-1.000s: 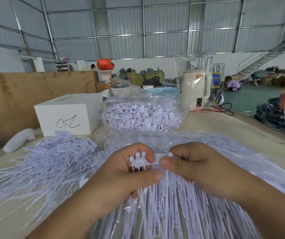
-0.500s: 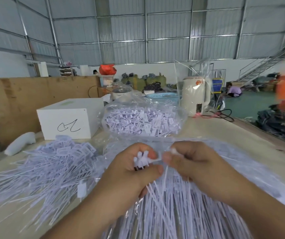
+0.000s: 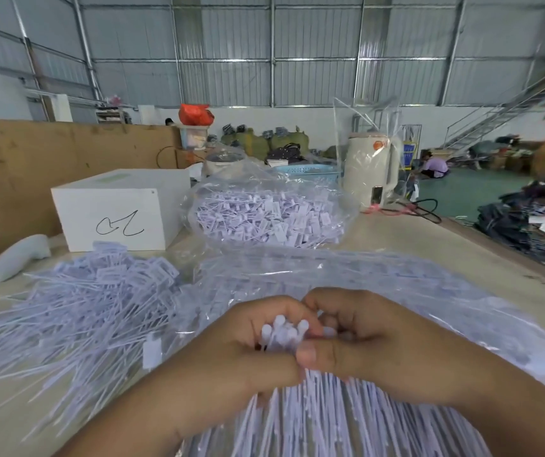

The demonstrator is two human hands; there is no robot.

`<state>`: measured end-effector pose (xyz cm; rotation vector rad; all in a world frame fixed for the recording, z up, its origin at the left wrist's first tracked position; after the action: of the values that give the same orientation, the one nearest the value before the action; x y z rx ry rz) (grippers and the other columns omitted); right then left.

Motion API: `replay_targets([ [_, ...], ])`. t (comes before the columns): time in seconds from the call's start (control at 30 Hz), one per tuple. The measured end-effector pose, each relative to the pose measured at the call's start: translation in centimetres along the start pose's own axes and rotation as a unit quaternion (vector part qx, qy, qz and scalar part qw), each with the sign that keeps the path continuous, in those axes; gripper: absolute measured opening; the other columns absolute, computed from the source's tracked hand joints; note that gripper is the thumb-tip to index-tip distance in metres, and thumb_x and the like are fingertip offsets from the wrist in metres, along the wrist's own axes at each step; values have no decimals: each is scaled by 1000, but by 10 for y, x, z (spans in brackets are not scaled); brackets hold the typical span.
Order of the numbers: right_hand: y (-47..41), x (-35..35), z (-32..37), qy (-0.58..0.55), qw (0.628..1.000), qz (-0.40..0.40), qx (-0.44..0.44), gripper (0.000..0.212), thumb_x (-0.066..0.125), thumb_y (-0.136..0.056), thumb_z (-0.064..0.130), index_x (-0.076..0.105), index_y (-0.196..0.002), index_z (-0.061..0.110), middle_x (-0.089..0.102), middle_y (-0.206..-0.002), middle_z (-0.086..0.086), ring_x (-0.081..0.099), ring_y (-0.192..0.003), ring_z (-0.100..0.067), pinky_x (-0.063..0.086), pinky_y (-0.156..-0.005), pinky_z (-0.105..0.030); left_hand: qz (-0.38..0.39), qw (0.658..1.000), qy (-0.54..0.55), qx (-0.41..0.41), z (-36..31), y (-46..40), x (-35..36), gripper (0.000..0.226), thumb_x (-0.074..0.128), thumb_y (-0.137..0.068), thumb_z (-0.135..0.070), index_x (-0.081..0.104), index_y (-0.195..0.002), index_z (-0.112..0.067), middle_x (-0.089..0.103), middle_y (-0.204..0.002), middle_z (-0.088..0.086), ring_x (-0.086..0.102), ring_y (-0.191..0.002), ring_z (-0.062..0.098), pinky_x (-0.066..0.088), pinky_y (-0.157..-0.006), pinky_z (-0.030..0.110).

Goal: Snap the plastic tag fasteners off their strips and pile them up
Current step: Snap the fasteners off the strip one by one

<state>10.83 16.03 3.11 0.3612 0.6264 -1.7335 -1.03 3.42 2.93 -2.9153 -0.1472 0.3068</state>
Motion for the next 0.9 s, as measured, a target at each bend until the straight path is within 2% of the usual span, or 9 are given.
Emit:
replay_targets([
  [0.1,3,-9,3,59,998,14,29,44,67,-81,49,56,-75,7,43,-65,3,42,-61,-12,32,-60,-27,-34,999,-5,-5,3,0,-3,25,62,-66,-5,68,-75,-27,58,-60,-9,47,-49,4,37,-45,16],
  [0.23,7,-13,7,60,997,11,50,52,66,-83,49,57,-78,-2,41,-60,0,40,-56,-13,33,-55,-25,-12,998,54,4,5,2,2,24,70,-57,-15,66,-79,-24,57,-65,3,50,-58,15,38,-55,26],
  [0.37,5,-8,11,73,995,-55,31,41,64,-79,51,58,-70,11,37,-58,5,34,-55,-11,25,-55,-28,5,989,142,33,10,1,2,23,65,-66,-10,65,-88,-17,57,-65,7,52,-56,16,42,-52,24],
  [0.47,5,-7,13,77,995,-50,33,31,66,-87,40,59,-69,16,42,-56,0,33,-51,-8,27,-52,-24,11,978,206,8,11,0,1,23,55,-70,-3,67,-87,-14,57,-62,12,55,-50,16,45,-45,21],
  [0.53,6,-6,12,101,993,-42,35,30,65,-91,36,61,-74,13,42,-56,7,34,-50,-5,28,-51,-23,-33,987,160,16,14,-2,3,12,64,-71,-11,66,-81,-16,56,-58,9,53,-48,14,44,-44,20],
  [0.6,5,-3,11,136,989,-49,39,30,63,-93,35,60,-75,10,45,-56,11,36,-50,-3,30,-53,-24,-94,990,104,28,17,-5,6,15,75,-64,-22,65,-73,-17,54,-52,5,50,-46,12,43,-44,17],
  [0.67,3,-1,11,147,985,-71,49,30,61,-93,34,59,-74,11,49,-58,6,41,-53,-8,34,-55,-36,-140,986,90,33,19,-8,10,18,77,-60,-27,64,-69,-18,51,-50,4,47,-45,12,42,-43,17],
  [0.73,1,0,12,170,978,-103,65,32,59,-91,39,58,-71,13,53,-59,-1,43,-53,-17,36,-54,-42,-172,978,113,35,19,-11,13,15,77,-61,-19,63,-67,-18,47,-47,7,44,-41,13,39,-39,19],
  [0.9,-1,5,17,234,948,-200,84,30,53,-87,42,51,-69,18,49,-57,1,46,-53,-13,38,-53,-32,-236,960,141,61,16,-17,17,9,65,-69,-11,60,-66,-18,43,-46,10,40,-37,15,36,-35,21],
])
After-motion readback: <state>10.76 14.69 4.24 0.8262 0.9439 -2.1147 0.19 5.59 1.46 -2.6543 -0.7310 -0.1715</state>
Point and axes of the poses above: each hand's wrist, its own y-axis away from the middle knuckle, its own x-axis out of the palm, z = x × y, the point moved 2 cm from there along -y, towards the middle knuckle
